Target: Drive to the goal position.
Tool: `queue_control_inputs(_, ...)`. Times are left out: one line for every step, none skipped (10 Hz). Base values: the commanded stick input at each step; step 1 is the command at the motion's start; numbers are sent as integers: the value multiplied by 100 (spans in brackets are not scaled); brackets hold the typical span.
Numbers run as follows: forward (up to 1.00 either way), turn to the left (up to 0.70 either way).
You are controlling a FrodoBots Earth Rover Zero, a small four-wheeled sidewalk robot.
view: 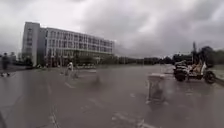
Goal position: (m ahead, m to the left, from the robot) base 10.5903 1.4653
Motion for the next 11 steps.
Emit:
queue_control_inputs(70, 0)
queue_control_inputs(70, 0)
queue_control_inputs(70, 0)
queue_control_inputs(70, 0)
queue_control_inputs(70, 0)
queue_control_inputs(70, 0)
queue_control_inputs(70, 0)
queue_control_inputs(70, 0)
queue_control_inputs(70, 0)
queue_control_inputs(70, 0)
queue_control_inputs(70, 0)
